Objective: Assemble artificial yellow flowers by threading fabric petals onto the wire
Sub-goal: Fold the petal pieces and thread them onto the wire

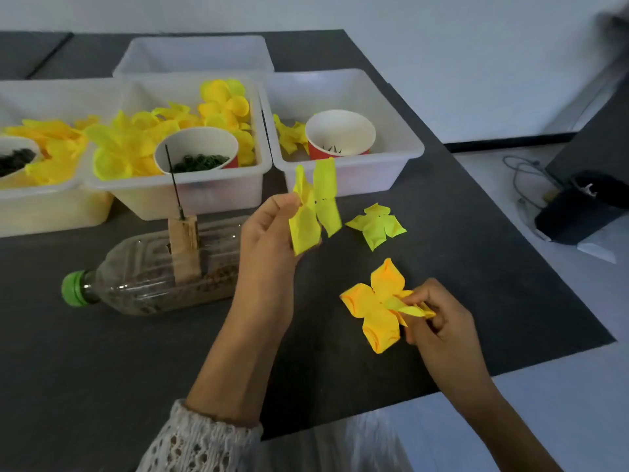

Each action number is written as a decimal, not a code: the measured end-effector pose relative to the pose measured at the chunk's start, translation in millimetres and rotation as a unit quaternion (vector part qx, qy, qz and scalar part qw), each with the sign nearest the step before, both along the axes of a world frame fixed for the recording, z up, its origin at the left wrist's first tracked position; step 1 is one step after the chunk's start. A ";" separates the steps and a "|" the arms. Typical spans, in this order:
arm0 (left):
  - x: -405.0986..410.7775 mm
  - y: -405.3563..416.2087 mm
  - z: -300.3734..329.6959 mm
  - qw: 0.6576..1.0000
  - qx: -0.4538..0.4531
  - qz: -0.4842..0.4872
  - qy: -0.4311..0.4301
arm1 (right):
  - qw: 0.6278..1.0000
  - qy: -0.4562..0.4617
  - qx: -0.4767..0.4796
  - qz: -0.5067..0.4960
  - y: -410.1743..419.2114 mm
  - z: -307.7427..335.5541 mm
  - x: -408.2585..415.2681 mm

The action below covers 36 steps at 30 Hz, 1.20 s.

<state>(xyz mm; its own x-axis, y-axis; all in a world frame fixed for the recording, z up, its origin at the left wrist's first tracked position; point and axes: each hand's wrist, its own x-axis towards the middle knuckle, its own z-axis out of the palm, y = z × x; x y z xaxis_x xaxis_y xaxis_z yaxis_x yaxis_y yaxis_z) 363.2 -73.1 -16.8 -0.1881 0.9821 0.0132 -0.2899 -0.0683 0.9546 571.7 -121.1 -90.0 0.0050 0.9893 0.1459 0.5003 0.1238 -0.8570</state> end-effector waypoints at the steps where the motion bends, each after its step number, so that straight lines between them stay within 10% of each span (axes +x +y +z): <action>1: -0.2 3.8 8.3 0.999 0.015 -0.021 0.035 | 1.000 0.007 -0.006 -0.001 0.4 0.3 -0.3; 8: 13.0 99.8 56.0 0.982 -0.007 0.068 0.174 | 1.000 0.015 -0.014 -0.013 0.7 4.4 -4.1; 15: 3.5 211.5 70.3 0.854 -0.059 0.060 0.514 | 0.997 0.018 -0.071 -0.012 2.1 4.6 3.2; 26: -2.0 49.4 33.3 0.909 0.148 -0.005 0.390 | 0.999 0.040 -0.020 0.012 3.6 4.4 -1.4; 31: 41.8 -21.2 -12.9 0.805 0.070 -0.310 0.500 | 0.999 0.035 -0.005 -0.001 2.2 -0.1 -2.7; 36: 52.2 -16.5 -28.5 0.815 0.070 -0.235 0.525 | 0.999 0.030 -0.004 -0.014 3.0 -0.8 -3.4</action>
<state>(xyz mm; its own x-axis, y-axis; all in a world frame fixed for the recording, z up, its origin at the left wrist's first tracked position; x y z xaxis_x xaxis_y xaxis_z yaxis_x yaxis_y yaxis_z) 415.4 -89.5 -45.2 0.3968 0.9169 0.0427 0.6561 -0.3159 0.6854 568.2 -118.2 -90.8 0.0416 0.9898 0.1364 0.4504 0.1033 -0.8868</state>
